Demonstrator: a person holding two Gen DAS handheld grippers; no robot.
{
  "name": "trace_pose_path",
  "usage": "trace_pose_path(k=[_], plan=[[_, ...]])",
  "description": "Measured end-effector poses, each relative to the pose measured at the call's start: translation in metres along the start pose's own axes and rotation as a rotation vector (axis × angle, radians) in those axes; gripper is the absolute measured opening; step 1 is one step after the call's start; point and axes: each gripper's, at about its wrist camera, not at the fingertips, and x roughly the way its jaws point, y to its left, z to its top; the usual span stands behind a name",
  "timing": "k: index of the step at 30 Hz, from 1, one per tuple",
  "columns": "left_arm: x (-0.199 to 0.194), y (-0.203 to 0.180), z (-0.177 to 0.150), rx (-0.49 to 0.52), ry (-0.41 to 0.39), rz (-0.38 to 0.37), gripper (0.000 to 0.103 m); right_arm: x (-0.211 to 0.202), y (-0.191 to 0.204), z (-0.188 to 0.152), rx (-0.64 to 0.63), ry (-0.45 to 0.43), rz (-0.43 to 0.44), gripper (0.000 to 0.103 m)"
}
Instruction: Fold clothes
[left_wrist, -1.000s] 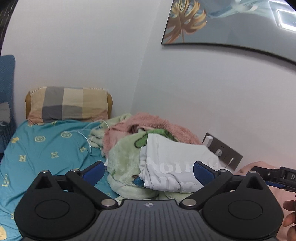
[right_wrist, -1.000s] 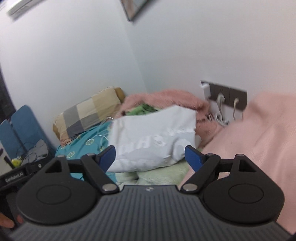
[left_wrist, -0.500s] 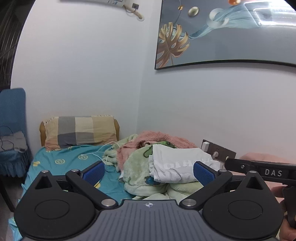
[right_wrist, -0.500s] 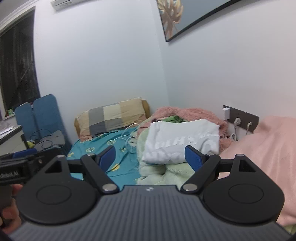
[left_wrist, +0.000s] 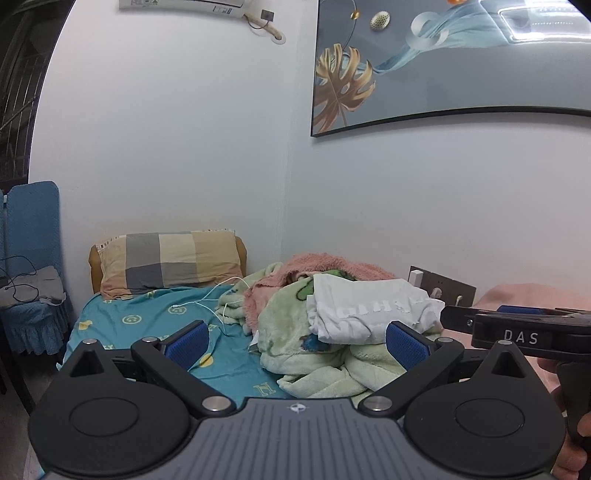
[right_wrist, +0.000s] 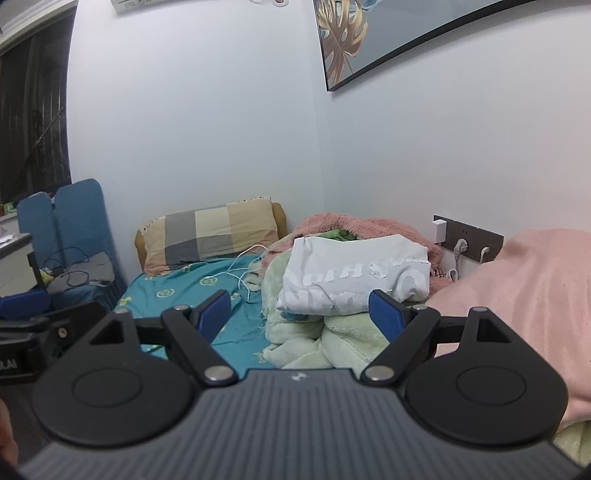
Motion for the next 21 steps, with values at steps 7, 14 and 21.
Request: trace_pose_path(k=[7, 14, 21], plan=[[0.002, -0.002, -0.003, 0.011, 0.008, 0.008, 0.103, 0.001, 0.003, -0.001, -0.017, 0.009, -0.01, 0.083], [0.002, -0.001, -0.002, 0.013, 0.003, 0.007, 0.103, -0.006, 0.006, -0.001, -0.036, 0.001, -0.023, 0.083], [0.0, 0.0, -0.001, 0.016, -0.001, 0.012, 0.103, -0.014, 0.01, 0.002, -0.054, -0.013, -0.034, 0.083]])
